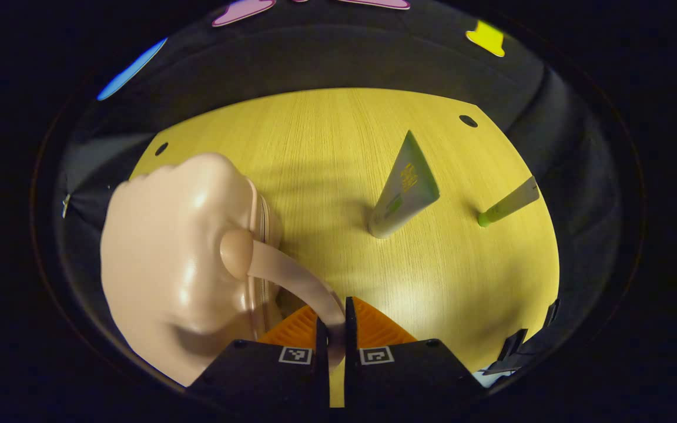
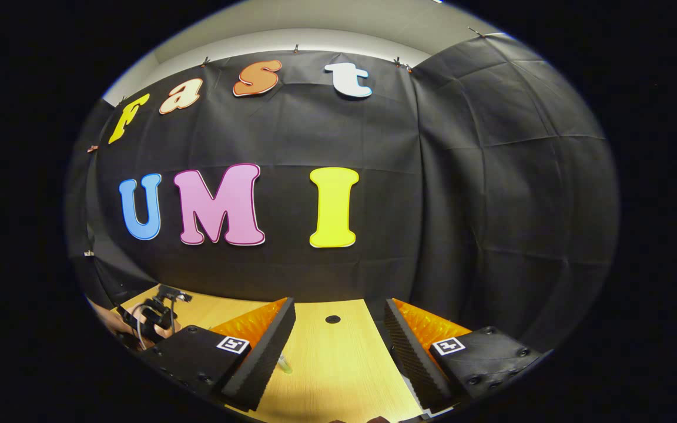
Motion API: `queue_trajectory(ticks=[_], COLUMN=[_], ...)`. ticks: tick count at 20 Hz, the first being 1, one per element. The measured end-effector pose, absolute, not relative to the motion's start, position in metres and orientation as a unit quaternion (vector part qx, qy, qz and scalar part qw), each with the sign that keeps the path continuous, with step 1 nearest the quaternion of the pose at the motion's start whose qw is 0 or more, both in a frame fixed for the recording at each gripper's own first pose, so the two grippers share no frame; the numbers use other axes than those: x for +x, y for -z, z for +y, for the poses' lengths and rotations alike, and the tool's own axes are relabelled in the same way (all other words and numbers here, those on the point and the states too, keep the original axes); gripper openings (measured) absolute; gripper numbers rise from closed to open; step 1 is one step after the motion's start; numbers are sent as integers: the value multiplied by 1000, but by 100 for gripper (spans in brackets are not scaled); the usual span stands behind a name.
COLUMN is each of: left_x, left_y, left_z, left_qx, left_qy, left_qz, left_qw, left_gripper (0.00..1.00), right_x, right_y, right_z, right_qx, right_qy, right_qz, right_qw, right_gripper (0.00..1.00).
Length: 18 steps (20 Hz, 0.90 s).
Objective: First open the suitcase, pack the skin care products into it, and then close the suitcase.
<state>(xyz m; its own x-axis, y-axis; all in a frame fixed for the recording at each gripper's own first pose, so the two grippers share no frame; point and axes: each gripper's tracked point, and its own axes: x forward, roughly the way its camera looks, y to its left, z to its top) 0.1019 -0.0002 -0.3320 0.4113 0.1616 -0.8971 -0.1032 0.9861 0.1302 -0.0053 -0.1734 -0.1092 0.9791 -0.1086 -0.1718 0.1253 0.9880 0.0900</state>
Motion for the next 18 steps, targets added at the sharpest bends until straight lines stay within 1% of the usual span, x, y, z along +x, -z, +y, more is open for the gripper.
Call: queue_trajectory(ticks=[1, 2, 3, 4, 7, 9, 11, 12, 13, 16, 18], left_x=[104, 104, 103, 102, 90, 78, 67, 63, 59, 33, 27], left_y=[308, 283, 257, 229, 157, 124, 101, 90, 83, 77, 89], left_z=[1, 4, 14, 29, 87, 133, 191, 222, 252, 342, 399], left_qx=[15, 5, 1, 8, 26, 15, 8, 8, 10, 27, 26], left_qy=[-73, -72, -78, -84, -122, -146, -183, -207, -222, -266, -293], left_qz=[520, 506, 489, 469, 415, 390, 369, 355, 347, 343, 348], left_qw=[851, 860, 869, 879, 901, 909, 911, 912, 911, 900, 890], left_gripper=[14, 17, 13, 12, 12, 12, 13, 10, 10, 9, 7], right_x=[1, 9, 17, 25, 48, 58, 63, 64, 65, 71, 72], right_y=[108, 108, 108, 108, 97, 85, 75, 71, 70, 67, 63], right_z=[-170, -164, -157, -147, -112, -87, -63, -51, -37, 8, 34], right_qx=[53, 55, 55, 55, 57, 58, 56, 49, 45, 33, 37], right_qy=[52, 43, 32, 20, -18, -34, -42, -44, -49, -63, -67], right_qz=[82, 78, 77, 79, 67, 55, 43, 39, 40, 44, 46], right_qw=[994, 995, 995, 995, 996, 996, 997, 997, 997, 996, 996], right_gripper=[96, 96, 95, 96, 97, 96, 96, 97, 96, 96, 97])
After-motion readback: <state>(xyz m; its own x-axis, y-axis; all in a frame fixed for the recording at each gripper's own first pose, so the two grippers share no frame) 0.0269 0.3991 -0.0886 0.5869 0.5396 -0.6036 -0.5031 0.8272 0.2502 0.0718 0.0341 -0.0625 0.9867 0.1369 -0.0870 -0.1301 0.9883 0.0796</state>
